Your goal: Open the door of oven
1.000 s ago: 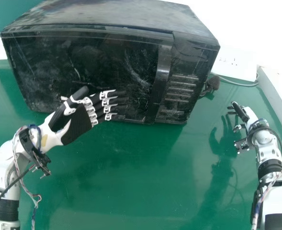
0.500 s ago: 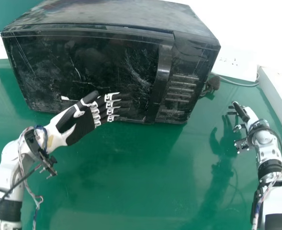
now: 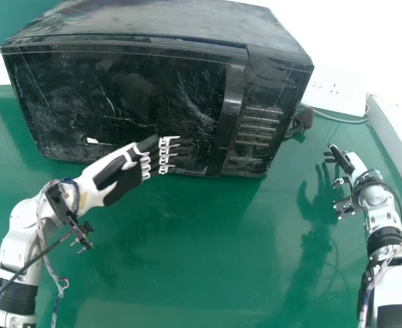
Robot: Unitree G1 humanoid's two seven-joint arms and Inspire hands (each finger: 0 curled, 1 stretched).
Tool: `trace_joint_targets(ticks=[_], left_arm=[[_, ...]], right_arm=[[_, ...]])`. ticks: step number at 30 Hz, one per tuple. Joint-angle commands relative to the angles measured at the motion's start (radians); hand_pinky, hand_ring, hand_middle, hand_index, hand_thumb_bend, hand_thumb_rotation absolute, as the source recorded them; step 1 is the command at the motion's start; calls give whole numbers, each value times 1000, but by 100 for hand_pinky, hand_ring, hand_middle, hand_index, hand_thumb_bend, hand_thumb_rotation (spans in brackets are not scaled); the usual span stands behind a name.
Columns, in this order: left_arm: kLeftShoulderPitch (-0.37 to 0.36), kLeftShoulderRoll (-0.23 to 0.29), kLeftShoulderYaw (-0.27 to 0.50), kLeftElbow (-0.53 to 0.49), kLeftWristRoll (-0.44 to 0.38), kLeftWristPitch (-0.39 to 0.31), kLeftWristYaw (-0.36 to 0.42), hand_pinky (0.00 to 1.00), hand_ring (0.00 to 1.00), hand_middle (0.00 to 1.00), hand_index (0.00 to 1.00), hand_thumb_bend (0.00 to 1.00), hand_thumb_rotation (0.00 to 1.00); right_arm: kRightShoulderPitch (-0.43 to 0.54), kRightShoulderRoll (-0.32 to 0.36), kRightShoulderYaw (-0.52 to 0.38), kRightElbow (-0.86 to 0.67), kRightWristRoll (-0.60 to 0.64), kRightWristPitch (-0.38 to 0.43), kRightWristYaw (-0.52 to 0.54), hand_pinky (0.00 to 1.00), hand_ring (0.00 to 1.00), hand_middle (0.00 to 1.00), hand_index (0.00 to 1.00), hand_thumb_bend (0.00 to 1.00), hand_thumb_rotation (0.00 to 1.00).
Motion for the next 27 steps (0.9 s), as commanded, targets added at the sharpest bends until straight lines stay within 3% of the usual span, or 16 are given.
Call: trace_joint_targets(ticks=[1, 2, 4, 6, 9, 11, 14, 15, 17, 18, 20, 22, 23, 25, 26, 27], left_arm=[[-9, -10, -12, 8, 12, -11, 9, 74, 98, 99, 96, 100, 88], [-12, -12, -14, 11, 16, -14, 13, 74, 98, 99, 96, 100, 89], [-19, -17, -17, 22, 27, -20, 19, 74, 98, 99, 96, 100, 89], [-28, -23, -20, 34, 33, -23, 24, 73, 97, 98, 97, 100, 90], [-41, -39, -17, 49, 18, -9, 22, 75, 98, 99, 98, 100, 90], [-45, -50, -14, 49, 6, 2, 24, 78, 99, 99, 98, 100, 91], [-46, -65, -9, 49, 2, 10, 37, 80, 100, 100, 99, 100, 90], [-46, -69, -8, 51, 1, 12, 40, 80, 100, 100, 99, 100, 90], [-47, -75, -8, 52, 1, 14, 44, 81, 100, 100, 99, 100, 89], [-47, -77, -9, 52, 2, 16, 45, 81, 100, 100, 99, 100, 89], [-48, -81, -11, 43, 0, 29, 51, 81, 100, 100, 100, 100, 89], [-47, -90, -13, 35, 0, 35, 61, 82, 100, 100, 100, 100, 90], [-46, -96, -13, 33, -1, 37, 66, 82, 100, 100, 99, 100, 90], [-46, -108, -12, 32, -4, 41, 75, 83, 100, 100, 99, 100, 90], [-45, -113, -12, 31, -4, 44, 80, 84, 100, 100, 99, 100, 91], [-44, -116, -12, 28, -3, 47, 83, 84, 100, 100, 99, 100, 92]], right_arm=[[109, 70, 5, 72, -3, 93, 39, 71, 75, 76, 80, 54, 40], [109, 70, 8, 72, -6, 89, 47, 63, 68, 71, 79, 56, 38], [110, 68, 17, 71, -14, 76, 59, 64, 70, 73, 79, 52, 42], [108, 70, 14, 71, -11, 83, 59, 61, 66, 69, 77, 55, 39], [105, 72, 24, 71, -21, 85, 53, 66, 70, 70, 78, 53, 43], [104, 76, 8, 71, -5, 89, 42, 63, 69, 72, 79, 54, 38], [104, 76, -2, 70, 5, 89, 70, 68, 73, 77, 80, 52, 37], [105, 75, -1, 70, 5, 88, 74, 68, 73, 76, 79, 51, 42], [105, 77, -20, 70, 23, 91, 77, 60, 66, 67, 78, 51, 39], [105, 79, -27, 70, 30, 100, 67, 61, 66, 67, 78, 50, 38], [103, 81, -21, 71, 23, 109, 54, 64, 69, 71, 79, 52, 38], [103, 81, -7, 70, 11, 101, 45, 67, 74, 77, 82, 52, 44], [102, 83, -20, 70, 25, 108, 42, 71, 77, 79, 83, 52, 39], [100, 81, -5, 70, 12, 108, 54, 62, 69, 71, 79, 53, 34], [99, 80, 1, 70, 6, 110, 57, 64, 71, 73, 79, 53, 43], [100, 79, 10, 71, -1, 105, 60, 67, 73, 74, 80, 54, 43]])
